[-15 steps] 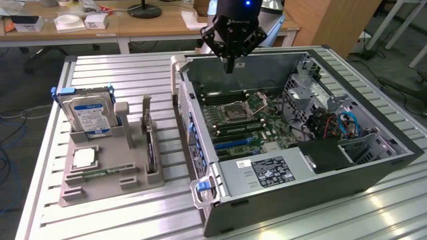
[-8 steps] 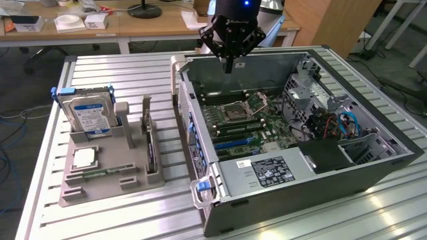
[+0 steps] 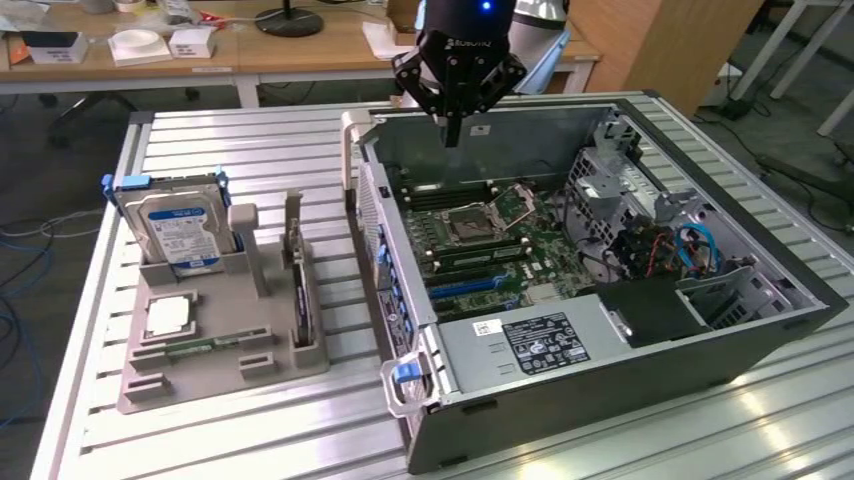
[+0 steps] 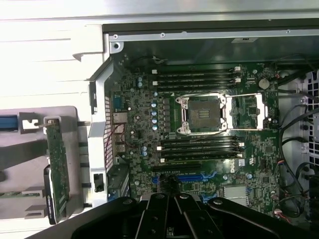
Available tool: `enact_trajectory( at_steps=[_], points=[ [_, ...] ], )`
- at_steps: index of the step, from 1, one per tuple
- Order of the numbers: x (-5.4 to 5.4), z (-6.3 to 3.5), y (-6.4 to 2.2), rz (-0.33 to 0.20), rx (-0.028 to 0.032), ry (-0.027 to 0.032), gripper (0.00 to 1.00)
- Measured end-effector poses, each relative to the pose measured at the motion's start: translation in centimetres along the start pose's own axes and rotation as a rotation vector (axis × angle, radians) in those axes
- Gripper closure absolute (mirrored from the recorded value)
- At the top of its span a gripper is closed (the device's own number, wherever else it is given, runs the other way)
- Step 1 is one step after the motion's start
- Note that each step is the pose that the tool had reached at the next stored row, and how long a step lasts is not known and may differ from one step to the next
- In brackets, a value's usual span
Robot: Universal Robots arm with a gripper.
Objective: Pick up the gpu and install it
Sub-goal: 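Reach for the gpu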
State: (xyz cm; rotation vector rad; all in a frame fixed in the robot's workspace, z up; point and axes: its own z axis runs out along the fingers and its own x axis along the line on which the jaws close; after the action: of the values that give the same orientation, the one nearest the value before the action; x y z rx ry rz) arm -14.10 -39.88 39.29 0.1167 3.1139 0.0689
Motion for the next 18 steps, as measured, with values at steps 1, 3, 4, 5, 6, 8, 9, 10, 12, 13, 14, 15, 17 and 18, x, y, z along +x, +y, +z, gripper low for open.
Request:
enact_trajectory(
  at_steps=[1, 3, 4, 5, 6, 8, 9, 10, 12, 13, 14, 15, 17, 18],
  points=[
    [0.06, 0.00, -0.01, 0.000, 0.0001, 0.0000, 0.90],
    [0.13, 0.00, -0.01, 0.000, 0.0001, 0.0001, 0.90],
    [0.16, 0.00, -0.01, 0.000, 0.0000, 0.0001, 0.90],
    [0.20, 0.00, -0.02, 0.000, 0.0001, 0.0001, 0.90],
    [0.23, -0.01, -0.02, 0.000, 0.0001, 0.0001, 0.90],
    [0.30, -0.01, -0.02, 0.000, 0.0001, 0.0001, 0.90],
    [0.33, -0.01, -0.03, 0.000, 0.0001, 0.0001, 0.90],
    [0.37, -0.01, -0.03, 0.000, 0.0001, 0.0001, 0.90],
    [0.45, -0.01, -0.03, 0.000, 0.0001, 0.0001, 0.90],
    [0.49, -0.01, -0.04, 0.000, 0.0001, 0.0001, 0.90],
    [0.54, -0.01, -0.04, 0.000, 0.0000, 0.0001, 0.90],
    [0.58, -0.01, -0.04, 0.000, 0.0001, 0.0001, 0.90],
    [0.67, -0.01, -0.05, 0.000, 0.0001, 0.0001, 0.90],
    [0.71, -0.01, -0.06, 0.000, 0.0000, 0.0001, 0.90]
  ],
)
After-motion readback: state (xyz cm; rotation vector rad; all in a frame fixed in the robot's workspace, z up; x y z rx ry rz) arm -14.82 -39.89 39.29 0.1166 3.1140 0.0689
